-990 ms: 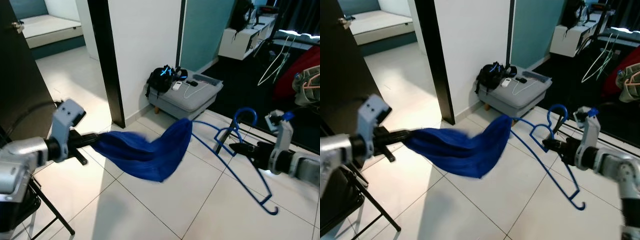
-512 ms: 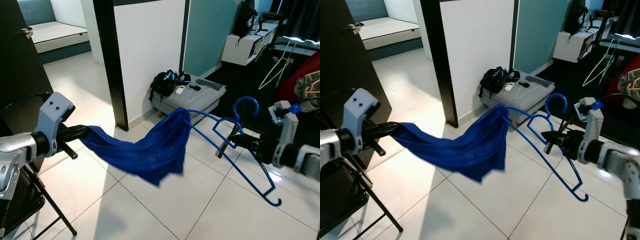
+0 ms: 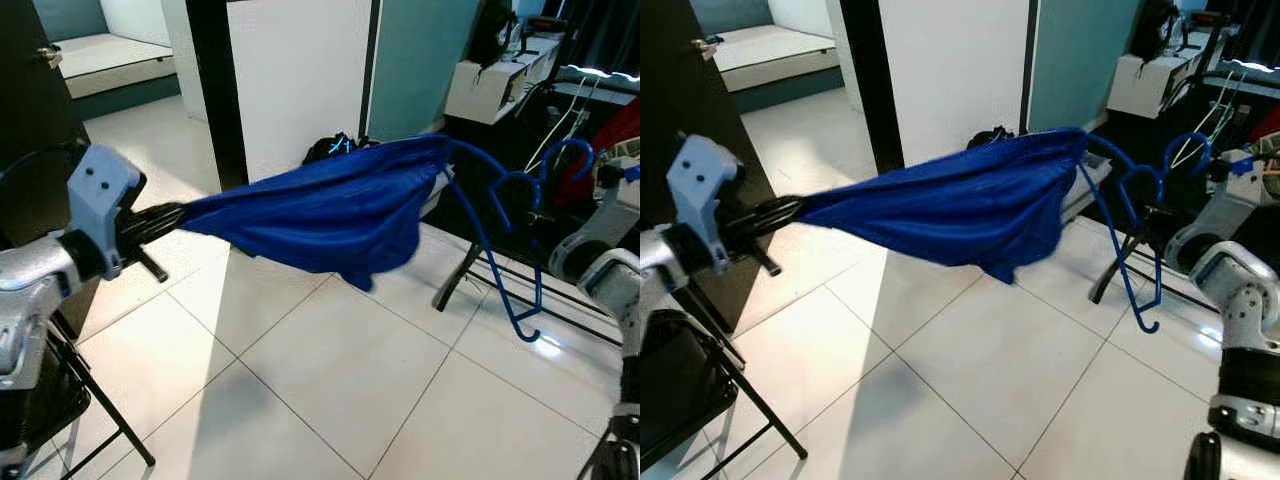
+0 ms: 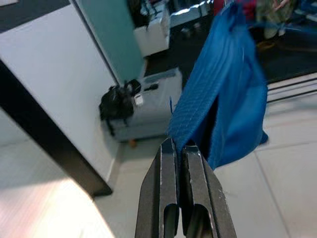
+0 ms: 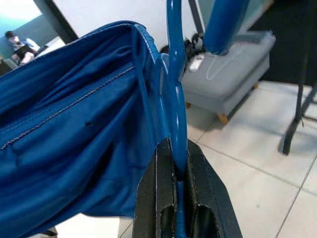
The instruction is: Hang hanger
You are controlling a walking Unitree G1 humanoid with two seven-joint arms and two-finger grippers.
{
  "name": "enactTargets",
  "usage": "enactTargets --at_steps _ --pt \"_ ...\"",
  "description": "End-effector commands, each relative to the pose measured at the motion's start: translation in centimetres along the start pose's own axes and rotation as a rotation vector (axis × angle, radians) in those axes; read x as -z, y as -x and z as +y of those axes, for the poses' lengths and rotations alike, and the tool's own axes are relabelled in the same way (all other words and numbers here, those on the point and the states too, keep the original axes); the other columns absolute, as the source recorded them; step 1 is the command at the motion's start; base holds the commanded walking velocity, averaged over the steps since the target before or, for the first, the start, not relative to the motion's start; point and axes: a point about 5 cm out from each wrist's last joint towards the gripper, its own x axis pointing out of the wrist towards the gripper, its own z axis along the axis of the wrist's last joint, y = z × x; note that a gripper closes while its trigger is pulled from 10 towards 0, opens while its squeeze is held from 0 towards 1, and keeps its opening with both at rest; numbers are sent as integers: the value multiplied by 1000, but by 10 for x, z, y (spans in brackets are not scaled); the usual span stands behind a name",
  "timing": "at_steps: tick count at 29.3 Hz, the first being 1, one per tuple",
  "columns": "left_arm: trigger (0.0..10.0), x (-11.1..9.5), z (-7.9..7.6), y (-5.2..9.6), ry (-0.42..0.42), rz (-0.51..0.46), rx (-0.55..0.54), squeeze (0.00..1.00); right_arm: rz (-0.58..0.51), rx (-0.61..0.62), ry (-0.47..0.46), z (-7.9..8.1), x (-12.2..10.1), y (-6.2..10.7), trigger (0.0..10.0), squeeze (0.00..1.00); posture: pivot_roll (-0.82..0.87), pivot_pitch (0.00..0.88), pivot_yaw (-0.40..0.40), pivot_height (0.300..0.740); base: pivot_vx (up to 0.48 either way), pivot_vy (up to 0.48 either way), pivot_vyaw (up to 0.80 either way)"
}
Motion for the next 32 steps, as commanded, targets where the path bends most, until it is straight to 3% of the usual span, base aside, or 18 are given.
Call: enactTargets --at_steps 1,3,4,5,6,7,8,9,10,13,18,25,27,29,31,32 --pt "10000 -4 6 4 -10 -17 -28 0 -55 62 -12 -9 -9 4 10000 0 20 0 0 740 0 0 0" --pt "10000 -21 -23 -11 41 -178 54 0 -32 100 -132 -8 4 -5 10000 0 27 0 -4 740 0 0 0" --pt "10000 -21 -23 -11 41 -178 54 0 -32 100 -132 -8 4 -5 10000 0 27 0 -4 740 0 0 0" --pt "10000 -28 -42 -19 57 -234 109 0 -20 99 -184 -3 11 -9 10000 0 27 0 -4 740 0 0 0" --pt "10000 -28 -42 -19 57 -234 109 0 -20 99 -184 -3 11 -9 10000 0 27 0 -4 740 0 0 0" --pt "10000 -33 -59 -27 81 -275 154 0 -15 93 -231 4 16 -14 10000 0 29 0 -4 740 0 0 0" --pt "10000 -33 -59 -27 81 -275 154 0 -15 93 -231 4 16 -14 10000 0 29 0 -4 740 0 0 0" --pt "10000 -36 -74 -33 91 -299 203 0 -15 87 -273 9 20 -18 10000 0 28 0 -2 740 0 0 0" --pt "10000 -36 -74 -33 91 -299 203 0 -15 87 -273 9 20 -18 10000 0 28 0 -2 740 0 0 0" --pt "10000 -33 -106 -44 89 -298 296 0 9 39 -325 27 27 -26 10000 0 28 0 1 740 0 0 0" --pt "10000 -30 -110 -47 80 -289 293 0 29 9 -320 36 31 -29 10000 0 28 0 1 740 0 0 0" --pt "10000 -25 -102 -51 28 -256 224 0 91 -27 -313 49 41 -30 10000 0 24 0 1 740 0 0 0" --pt "10000 -26 -102 -51 14 -261 219 0 69 4 -422 48 40 -33 10000 0 24 0 2 740 0 0 0" --pt "10000 -26 -102 -51 14 -261 219 0 69 4 -422 48 40 -33 10000 0 24 0 2 740 0 0 0" --pt "10000 -28 -115 -53 28 -279 251 0 20 34 -567 50 36 -37 10000 0 24 0 3 740 0 0 0" --pt "10000 -28 -115 -53 28 -279 251 0 20 34 -567 50 36 -37 10000 0 24 0 3 740 0 0 0"
